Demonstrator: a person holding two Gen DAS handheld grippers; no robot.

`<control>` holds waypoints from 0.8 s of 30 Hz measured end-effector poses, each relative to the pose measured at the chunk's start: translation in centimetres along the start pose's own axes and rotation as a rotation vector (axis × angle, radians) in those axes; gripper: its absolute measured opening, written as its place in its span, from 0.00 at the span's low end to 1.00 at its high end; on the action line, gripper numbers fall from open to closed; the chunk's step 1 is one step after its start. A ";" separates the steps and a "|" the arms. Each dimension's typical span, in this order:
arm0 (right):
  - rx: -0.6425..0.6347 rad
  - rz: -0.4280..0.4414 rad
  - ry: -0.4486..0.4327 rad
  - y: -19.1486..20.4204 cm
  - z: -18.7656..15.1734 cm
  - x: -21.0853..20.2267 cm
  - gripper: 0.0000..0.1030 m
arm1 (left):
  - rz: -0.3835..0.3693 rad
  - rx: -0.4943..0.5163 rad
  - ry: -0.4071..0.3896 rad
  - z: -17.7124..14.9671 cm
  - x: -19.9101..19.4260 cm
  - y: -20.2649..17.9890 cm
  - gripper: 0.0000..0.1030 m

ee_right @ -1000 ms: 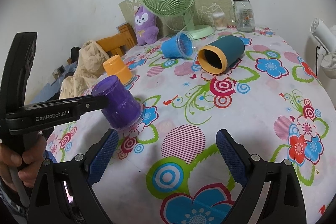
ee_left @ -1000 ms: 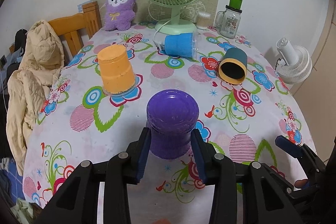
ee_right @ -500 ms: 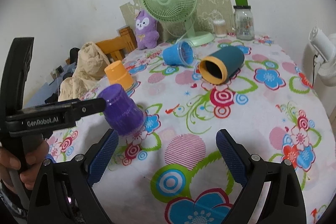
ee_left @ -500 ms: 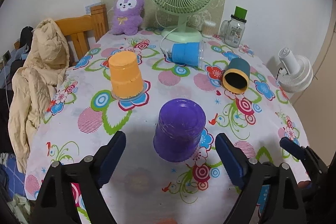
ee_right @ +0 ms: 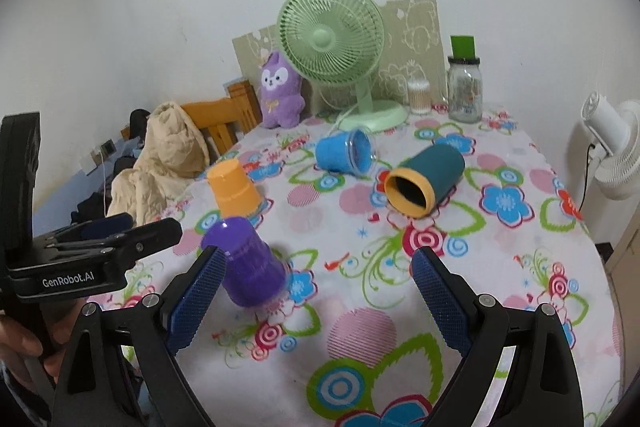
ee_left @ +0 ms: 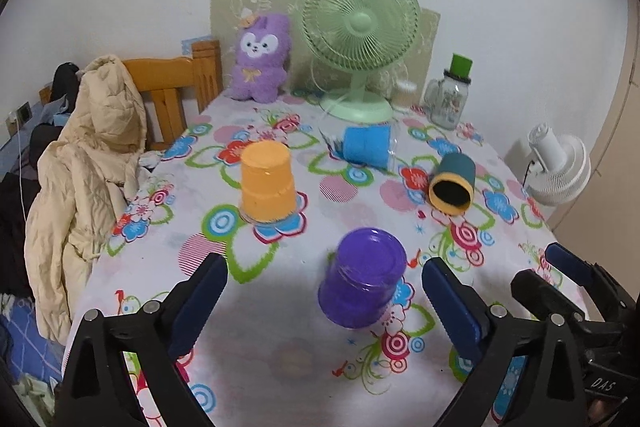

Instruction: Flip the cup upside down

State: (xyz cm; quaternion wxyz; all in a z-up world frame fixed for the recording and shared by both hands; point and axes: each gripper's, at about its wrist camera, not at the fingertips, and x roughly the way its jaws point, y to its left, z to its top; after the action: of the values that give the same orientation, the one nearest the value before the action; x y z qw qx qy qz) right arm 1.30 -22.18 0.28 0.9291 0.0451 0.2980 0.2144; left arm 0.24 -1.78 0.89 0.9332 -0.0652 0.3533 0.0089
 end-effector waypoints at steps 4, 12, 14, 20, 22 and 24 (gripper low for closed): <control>-0.033 0.002 -0.019 1.6 0.8 -0.4 0.93 | -0.020 -0.042 -0.027 0.2 -0.7 1.3 0.98; -0.108 -0.008 -0.047 4.6 1.7 -1.1 0.93 | -0.053 -0.063 -0.074 0.3 -2.0 2.8 0.99; -0.117 -0.010 -0.053 5.1 1.9 -1.3 0.93 | -0.056 -0.062 -0.089 0.3 -2.4 3.0 1.00; -0.125 -0.014 -0.056 5.9 1.9 -1.3 0.93 | -0.061 -0.066 -0.110 0.1 -3.0 3.9 1.00; -0.126 -0.014 -0.057 6.0 1.8 -1.4 0.93 | -0.059 -0.065 -0.109 0.1 -3.1 4.0 1.00; -0.127 -0.014 -0.056 6.1 1.8 -1.4 0.93 | -0.058 -0.064 -0.111 0.0 -3.2 4.1 1.00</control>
State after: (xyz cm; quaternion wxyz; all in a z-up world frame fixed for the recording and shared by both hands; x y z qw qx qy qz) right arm -0.94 -17.17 3.79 0.9395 -0.0099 0.2581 0.2252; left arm -2.39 2.36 2.56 0.9487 -0.1044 0.2986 -0.0033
